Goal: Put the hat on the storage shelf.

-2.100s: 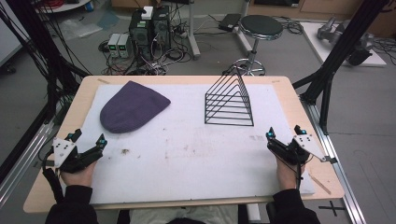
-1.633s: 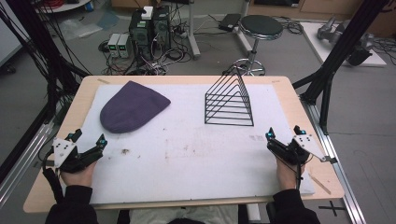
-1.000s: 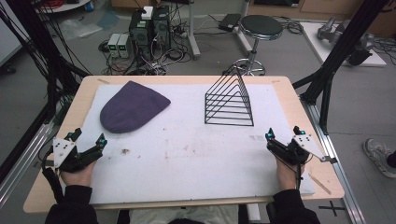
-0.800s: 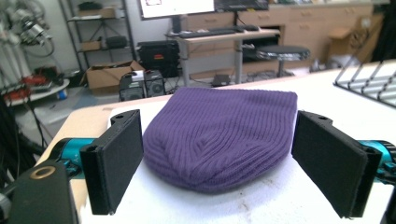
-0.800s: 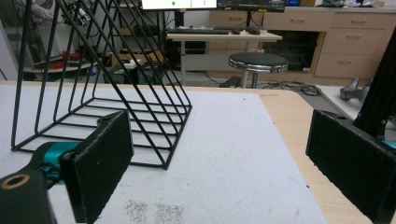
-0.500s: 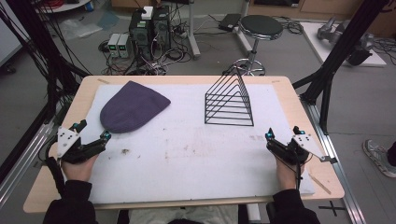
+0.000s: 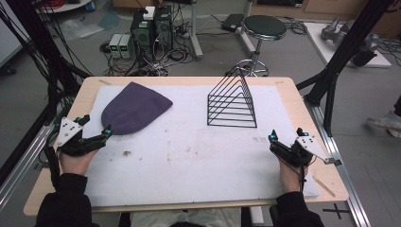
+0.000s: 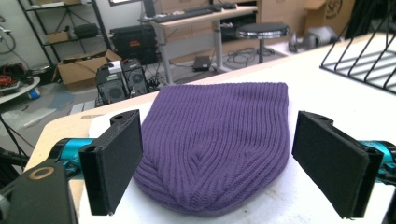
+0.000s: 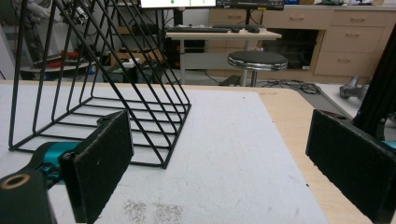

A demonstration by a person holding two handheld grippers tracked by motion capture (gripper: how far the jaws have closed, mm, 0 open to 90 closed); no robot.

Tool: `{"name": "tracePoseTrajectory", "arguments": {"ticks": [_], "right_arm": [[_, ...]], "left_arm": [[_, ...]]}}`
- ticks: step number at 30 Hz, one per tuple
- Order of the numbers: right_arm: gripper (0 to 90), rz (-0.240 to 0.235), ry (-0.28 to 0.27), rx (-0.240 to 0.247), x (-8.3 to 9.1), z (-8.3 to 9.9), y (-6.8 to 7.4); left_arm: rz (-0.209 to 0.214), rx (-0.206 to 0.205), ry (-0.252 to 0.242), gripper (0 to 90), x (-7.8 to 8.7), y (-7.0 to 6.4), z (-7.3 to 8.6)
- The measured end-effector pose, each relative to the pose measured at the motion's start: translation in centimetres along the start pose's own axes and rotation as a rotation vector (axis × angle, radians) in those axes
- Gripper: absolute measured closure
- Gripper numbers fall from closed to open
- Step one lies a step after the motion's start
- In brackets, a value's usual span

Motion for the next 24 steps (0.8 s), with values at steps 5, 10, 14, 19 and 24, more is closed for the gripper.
{"name": "tracePoseTrajectory", "arguments": {"ticks": [5,10,14,19,24], "right_arm": [[6.8,-0.001,0.003,0.003,0.0,0.0,0.0],[6.8,-0.004,0.004,-0.001,0.0,0.0,0.0],[6.8,-0.004,0.004,-0.002,0.0,0.0,0.0],[6.8,-0.001,0.007,0.002,-0.1,0.0,0.0],[6.8,-0.001,0.006,0.003,-0.1,0.0,0.0]], "left_arm": [[0.028,-0.026,0.018,16.6,-0.3,0.5,-0.6],[0.047,-0.053,0.059,16.7,-1.0,0.7,-0.7],[0.053,-0.049,0.064,16.7,-1.3,0.8,-0.8],[0.066,-0.064,0.082,16.9,-1.8,0.9,-1.3],[0.089,-0.097,0.114,16.9,-2.1,1.3,-2.2]]}}
Point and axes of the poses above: each handheld gripper's, and its own axes: x roughly backward along the jaws, z roughly out of its underside, y roughly to its left, the point moved 4 cm from there along -x, roughly forward along the jaws, and after that the axes turned 15 degrees about y, right-handed, at the moved point
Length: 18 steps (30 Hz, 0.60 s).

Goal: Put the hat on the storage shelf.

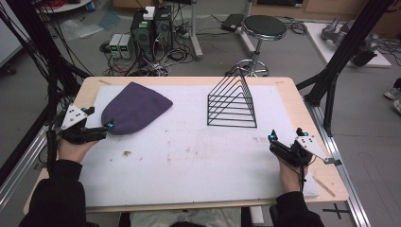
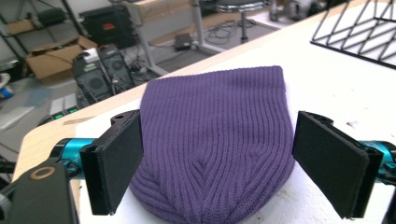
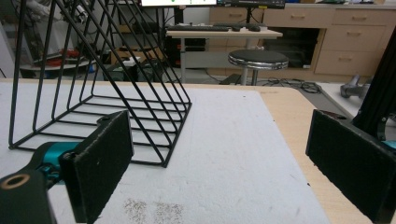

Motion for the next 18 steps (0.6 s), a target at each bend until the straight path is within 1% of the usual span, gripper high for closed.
{"name": "tracePoseTrajectory", "arguments": {"ticks": [6,7,8,9,11,13,16,18], "right_arm": [[6.8,-0.005,0.003,0.0,0.0,0.0,0.0],[6.8,-0.005,0.003,0.0,0.0,0.0,0.0],[6.8,-0.005,0.003,-0.002,0.0,0.0,0.0],[6.8,-0.004,0.002,-0.001,0.0,0.0,0.0],[6.8,-0.007,0.004,-0.003,0.0,0.0,0.0],[6.8,-0.007,0.007,-0.002,0.0,0.0,0.0],[6.8,-0.004,0.0,-0.002,0.0,0.0,0.0],[6.8,-0.005,0.002,0.0,0.0,0.0,0.0]], "left_arm": [[0.038,-0.063,0.062,17.0,-0.7,0.2,-0.3],[0.042,-0.077,0.08,17.0,-0.8,0.2,-0.2],[0.035,-0.109,0.106,17.0,-1.0,0.0,0.0],[0.034,-0.121,0.113,17.0,-1.1,0.0,0.1],[0.032,-0.174,0.14,17.0,-1.5,-0.4,0.3],[0.035,-0.205,0.16,17.1,-1.8,-0.6,0.5],[0.041,-0.209,0.171,17.3,-2.1,-0.4,0.6],[0.044,-0.201,0.175,17.4,-2.3,-0.1,0.7]]}}
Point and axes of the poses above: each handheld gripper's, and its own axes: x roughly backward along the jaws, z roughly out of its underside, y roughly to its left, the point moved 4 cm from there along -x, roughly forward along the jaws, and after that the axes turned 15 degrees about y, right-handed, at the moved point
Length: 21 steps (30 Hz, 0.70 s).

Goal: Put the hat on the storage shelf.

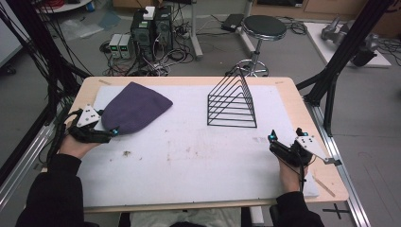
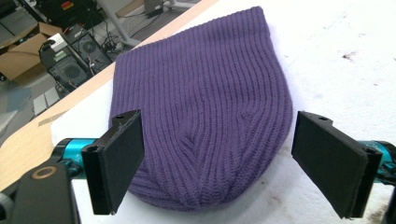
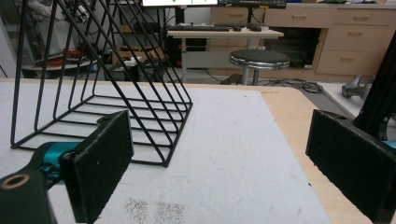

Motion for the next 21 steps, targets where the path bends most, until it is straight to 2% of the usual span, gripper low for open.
{"name": "tracePoseTrajectory", "arguments": {"ticks": [5,6,7,10,11,12,14,18,21], "right_arm": [[6.8,-0.002,0.004,0.0,-0.1,0.0,0.0],[6.8,-0.002,0.004,0.0,-0.1,0.0,0.0],[6.8,-0.003,0.007,0.0,-0.1,0.0,0.1],[6.8,-0.005,0.007,0.003,-0.1,0.0,0.1],[6.8,-0.005,0.008,0.006,-0.1,0.1,0.1],[6.8,-0.005,0.008,0.006,-0.1,0.1,0.1],[6.8,-0.007,0.01,0.003,-0.2,0.1,0.2],[6.8,-0.007,0.01,0.009,-0.2,0.1,0.2],[6.8,-0.008,0.014,0.009,-0.2,0.1,0.2]], "left_arm": [[0.025,-0.018,0.012,18.4,-0.3,0.5,0.4],[0.053,-0.041,0.026,18.4,-0.4,0.5,0.4],[0.053,-0.041,0.026,18.5,-0.4,0.5,0.4],[0.092,-0.092,0.042,18.5,-0.6,0.4,0.1],[0.121,-0.103,0.052,18.5,-0.7,0.4,-0.2],[0.121,-0.103,0.052,18.5,-0.7,0.4,-0.2],[0.155,-0.089,0.057,18.4,-1.0,0.6,-0.4],[0.148,-0.109,0.086,18.4,-1.3,0.7,-0.5],[0.139,-0.144,0.113,18.6,-1.7,0.4,-0.4]]}}
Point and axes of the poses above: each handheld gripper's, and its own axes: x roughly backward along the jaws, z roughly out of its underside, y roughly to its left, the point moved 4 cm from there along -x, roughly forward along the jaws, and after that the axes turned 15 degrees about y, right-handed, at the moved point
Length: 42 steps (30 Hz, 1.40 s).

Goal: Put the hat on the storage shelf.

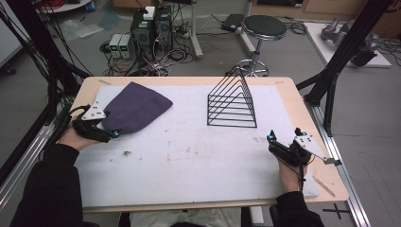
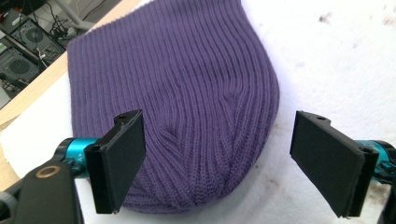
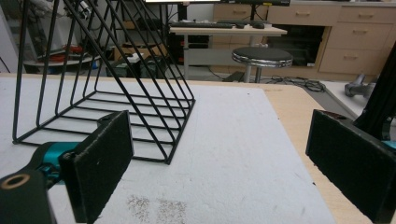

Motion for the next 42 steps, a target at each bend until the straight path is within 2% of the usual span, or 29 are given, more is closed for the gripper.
{"name": "tracePoseTrajectory", "arguments": {"ticks": [4,5,7,9,13,15,20,26,31,36,39,42], "right_arm": [[6.8,-0.002,0.0,0.003,0.0,0.0,0.0],[6.8,-0.003,0.001,0.002,0.0,0.0,0.0],[6.8,-0.005,-0.002,-0.002,-0.1,0.0,0.0],[6.8,-0.006,0.0,-0.005,-0.1,0.0,0.0],[6.8,-0.006,-0.001,-0.003,-0.1,0.0,0.0],[6.8,-0.006,0.0,-0.005,-0.1,0.0,0.0],[6.8,-0.008,0.003,-0.005,-0.1,0.0,0.0],[6.8,-0.008,0.0,-0.004,-0.1,0.0,0.0],[6.8,-0.011,0.005,-0.006,-0.1,0.0,0.0],[6.8,-0.013,0.006,-0.009,-0.2,0.0,0.1],[6.8,-0.014,0.006,-0.009,-0.2,0.0,0.1],[6.8,-0.015,0.002,-0.012,-0.2,0.0,0.2]], "left_arm": [[-0.002,-0.049,0.054,18.9,-0.9,-0.5,0.3],[-0.001,-0.071,0.078,19.0,-1.1,-0.6,0.4],[-0.01,-0.088,0.094,19.0,-1.3,-0.7,0.5],[-0.035,-0.1,0.11,19.3,-1.8,-0.6,0.6],[-0.041,-0.102,0.136,20.1,-2.3,-0.3,1.0],[-0.036,-0.096,0.147,20.1,-2.6,-0.2,1.1],[-0.025,-0.08,0.134,20.1,-2.9,0.0,1.0],[0.016,-0.029,0.113,20.1,-3.2,0.5,1.2],[0.037,-0.019,0.137,19.6,-3.8,0.6,1.6],[0.047,-0.001,0.128,18.2,-4.1,0.7,1.6],[0.066,0.028,0.127,18.1,-4.3,0.8,1.7],[0.081,0.037,0.126,18.1,-4.3,1.0,1.8]]}}
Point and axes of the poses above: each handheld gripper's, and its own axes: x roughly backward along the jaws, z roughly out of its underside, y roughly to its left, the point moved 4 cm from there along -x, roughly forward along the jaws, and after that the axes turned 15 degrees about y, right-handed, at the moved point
